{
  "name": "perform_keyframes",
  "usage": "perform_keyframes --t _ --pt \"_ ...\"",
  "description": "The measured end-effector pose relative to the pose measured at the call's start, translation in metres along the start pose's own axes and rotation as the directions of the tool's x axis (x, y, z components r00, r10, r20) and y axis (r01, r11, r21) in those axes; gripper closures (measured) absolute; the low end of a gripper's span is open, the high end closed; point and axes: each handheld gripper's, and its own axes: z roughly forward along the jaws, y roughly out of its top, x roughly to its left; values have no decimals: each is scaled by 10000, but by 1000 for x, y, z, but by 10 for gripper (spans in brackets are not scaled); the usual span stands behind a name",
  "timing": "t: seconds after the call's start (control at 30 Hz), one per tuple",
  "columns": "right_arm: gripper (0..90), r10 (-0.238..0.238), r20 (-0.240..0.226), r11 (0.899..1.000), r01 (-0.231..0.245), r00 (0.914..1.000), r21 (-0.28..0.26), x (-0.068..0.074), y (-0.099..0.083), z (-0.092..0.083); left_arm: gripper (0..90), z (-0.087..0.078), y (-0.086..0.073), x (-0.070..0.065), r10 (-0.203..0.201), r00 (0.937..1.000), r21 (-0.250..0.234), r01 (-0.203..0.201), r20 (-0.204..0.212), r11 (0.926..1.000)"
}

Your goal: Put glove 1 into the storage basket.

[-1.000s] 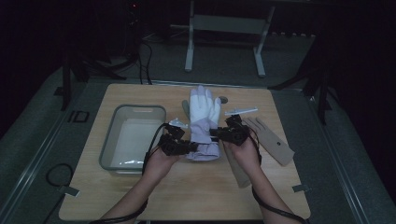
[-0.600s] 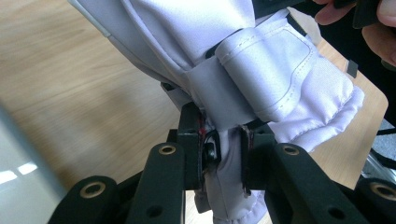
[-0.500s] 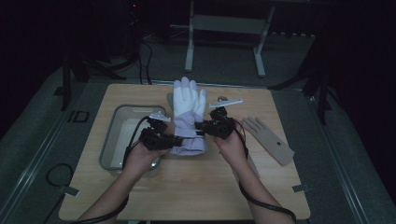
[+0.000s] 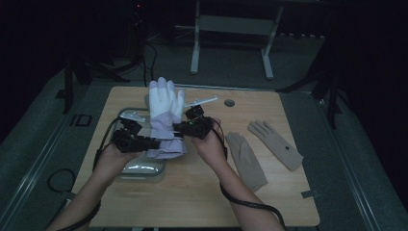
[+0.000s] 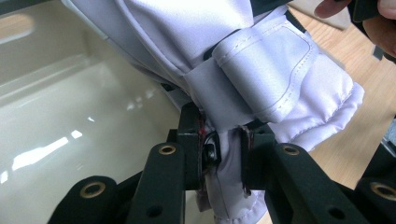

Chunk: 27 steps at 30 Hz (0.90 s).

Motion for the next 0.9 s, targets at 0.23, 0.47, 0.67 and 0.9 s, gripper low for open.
perform_keyframes --t 0.23,0.47,0.67,0.9 --pt "785 -17 -293 9999 21 9996 143 24 10 35 743 -23 -21 32 -205 9995 245 210 -221 9995" --pt "785 182 -532 9984 -153 9984 536 38 7 73 744 -25 -41 57 -577 9974 983 617 -426 9932" --pt "785 376 -542 9913 -303 9978 1284 37 -10 98 742 -6 -57 65 -839 9957 1523 888 -387 9843" --pt "784 441 -502 9808 -337 9978 1921 34 -19 108 702 5 -64 67 -814 9962 2009 862 -324 9758"
